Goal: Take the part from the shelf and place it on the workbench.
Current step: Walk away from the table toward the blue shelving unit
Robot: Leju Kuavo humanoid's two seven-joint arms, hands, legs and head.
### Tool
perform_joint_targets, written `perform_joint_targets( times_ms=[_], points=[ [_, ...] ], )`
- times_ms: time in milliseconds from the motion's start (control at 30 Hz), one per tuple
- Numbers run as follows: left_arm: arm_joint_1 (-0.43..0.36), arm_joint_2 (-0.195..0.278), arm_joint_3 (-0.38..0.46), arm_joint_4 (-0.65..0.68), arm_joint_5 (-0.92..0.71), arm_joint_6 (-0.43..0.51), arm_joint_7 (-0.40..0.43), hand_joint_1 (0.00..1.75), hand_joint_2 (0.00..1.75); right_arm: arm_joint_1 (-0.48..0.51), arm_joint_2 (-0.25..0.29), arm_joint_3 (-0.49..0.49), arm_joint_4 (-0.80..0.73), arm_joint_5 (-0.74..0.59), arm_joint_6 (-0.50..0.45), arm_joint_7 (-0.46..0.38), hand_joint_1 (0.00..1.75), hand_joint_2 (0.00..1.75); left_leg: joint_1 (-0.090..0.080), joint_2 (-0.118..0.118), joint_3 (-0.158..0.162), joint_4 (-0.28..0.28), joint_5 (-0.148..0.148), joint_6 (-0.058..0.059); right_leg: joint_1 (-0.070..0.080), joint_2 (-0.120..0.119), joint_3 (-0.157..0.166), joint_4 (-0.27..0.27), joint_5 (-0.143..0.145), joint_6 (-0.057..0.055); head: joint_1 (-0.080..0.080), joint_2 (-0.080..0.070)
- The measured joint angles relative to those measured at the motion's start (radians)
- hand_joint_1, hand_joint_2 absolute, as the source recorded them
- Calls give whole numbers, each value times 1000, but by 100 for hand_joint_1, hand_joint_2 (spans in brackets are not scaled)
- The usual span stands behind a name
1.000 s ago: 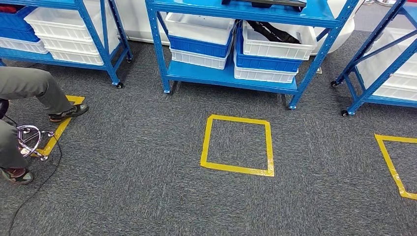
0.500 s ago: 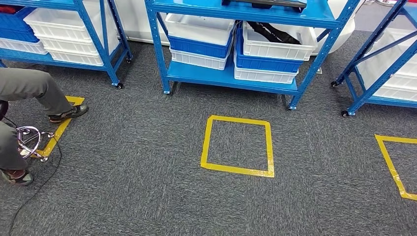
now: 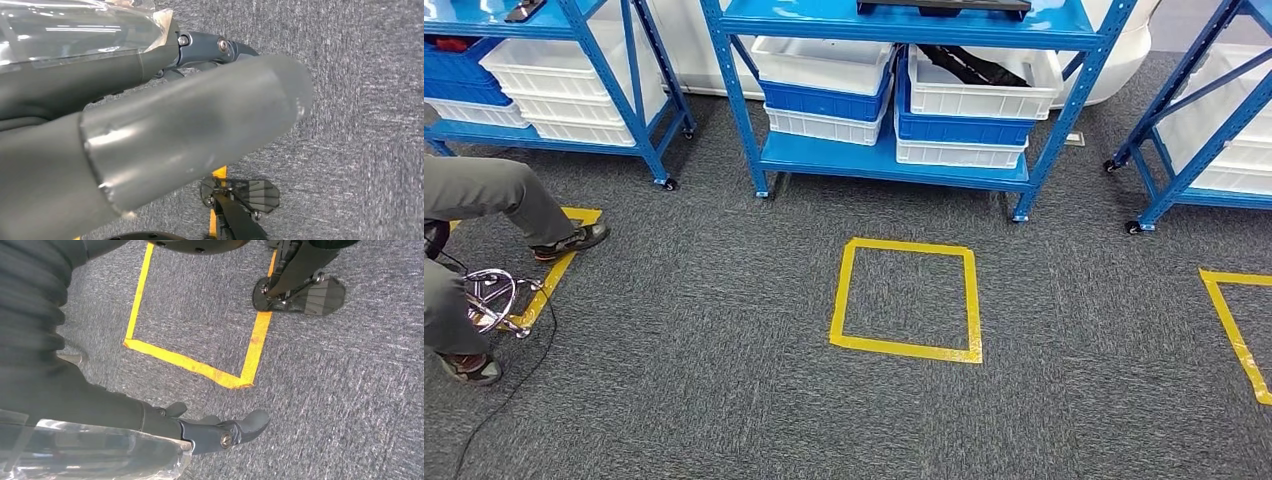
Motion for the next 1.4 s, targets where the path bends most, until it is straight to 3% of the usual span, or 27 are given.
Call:
perform_joint_targets(
  times_ms=[100, 233, 300, 700, 767, 833, 900, 967, 1000, 1033, 1067, 1133, 1167, 1200, 1267, 1333, 1400],
  points=[
    [0, 0, 0, 0, 0, 0, 0, 0, 0, 0, 0, 0, 0, 1, 0, 0, 0, 175, 3, 0, 2, -3, 1, -10, 4, 0, 0, 1, -2, -9, 0, 0],
    [1, -1, 2, 0, 0, 0, 0, 0, 0, 0, -2, 0, 0, 2, 0, 4, 0, 175, 7, 0, 5, -8, -1, -55, 10, 0, 0, 1, -4, -12, 1, 0],
    [2, -1, 3, 0, 0, 0, 0, 0, 0, -1, -2, 0, 0, 3, 0, 4, 0, 175, 6, 0, 6, -8, -2, -61, 11, 0, 0, 1, -4, -13, 1, 0],
    [4, -2, 12, 0, 1, -5, -5, 0, 0, -1, -2, 1, 0, 10, 7, 5, 0, 175, -7, 1, 4, -4, -5, -61, -2, 0, 1, -2, -3, -11, 1, 0],
    [4, 0, 14, 0, 1, -7, -9, 0, 0, -2, 0, 2, 0, 11, 8, 5, 0, 175, -9, 2, 5, -8, -7, -49, -9, 0, 7, -13, 1, -5, 0, 0],
    [5, -2, 14, 0, 1, -7, -13, 0, 0, -4, 0, 3, -1, 12, 9, 5, 0, 175, -1, 6, 28, -47, 8, -30, -4, -2, 14, -21, 3, 1, 0, 0],
    [6, -6, 14, 0, 0, -7, -16, 0, 0, -5, -2, 4, -2, 13, 9, 5, 0, 175, 9, 10, 54, -85, 23, -23, 2, -3, -12, 34, -19, -2, 5, 0],
    [6, -8, 14, 0, -2, -7, -19, 0, 0, -4, -4, 4, -2, 16, 9, 5, 0, 175, 11, 12, 63, -91, 19, -26, -3, -1, -78, 153, -57, -6, 7, 0],
    [7, -9, 14, 0, -2, -7, -20, 0, 0, -2, -6, 5, -2, 16, 9, 6, 0, 175, 13, 12, 66, -91, 13, -29, -6, -1, -107, 198, -66, -3, 8, 0],
    [8, -9, 14, 0, -2, -7, -22, 0, 0, 1, -8, 5, -2, 17, 9, 6, 0, 175, 15, 11, 70, -90, 7, -33, -11, -1, -120, 211, -60, 6, 7, 0],
    [9, -10, 14, 0, -3, -8, -24, 0, 0, 2, -9, 5, -2, 17, 9, 6, 0, 175, 19, 10, 76, -88, -1, -40, -16, -2, -112, 184, -38, 19, 7, 0],
    [10, -9, 14, 0, -3, -10, -26, 0, 0, 4, -9, 5, -1, 17, 9, 6, 0, 175, 28, 8, 88, -77, -21, -61, -29, -2, -66, 77, 15, 50, 8, 0],
    [11, -7, 14, 0, -4, -9, -27, 0, 0, 4, -7, 5, 0, 18, 10, 6, 0, 175, 31, 8, 89, -65, -36, -75, -31, -1, -45, 35, 25, 54, 12, 0],
    [10, -5, 14, 0, -5, -8, -29, 0, 0, 4, -5, 5, 0, 18, 10, 6, 0, 175, 31, 9, 89, -55, -49, -86, -32, 1, -33, 18, 22, 45, 14, 0],
    [9, -3, 14, -1, -7, -3, -31, 0, 0, 4, -4, 5, 0, 18, 11, 7, 0, 175, 33, 8, 90, -45, -70, -97, -26, 3, -26, 22, -2, 10, 12, 0],
    [6, -5, 14, -1, -9, 0, -33, 0, 0, 3, -7, 6, -1, 19, 11, 7, 0, 175, 39, 6, 96, -39, -82, -100, -19, 6, -16, 28, -18, -17, 1, 0],
    [3, -6, 14, -1, -11, 3, -35, 0, 0, 2, -7, 6, -2, 20, 11, 7, 0, 175, 38, 7, 52, 42, -105, -97, -11, 8, 4, 26, -31, -32, -6, 0]
  ],
)
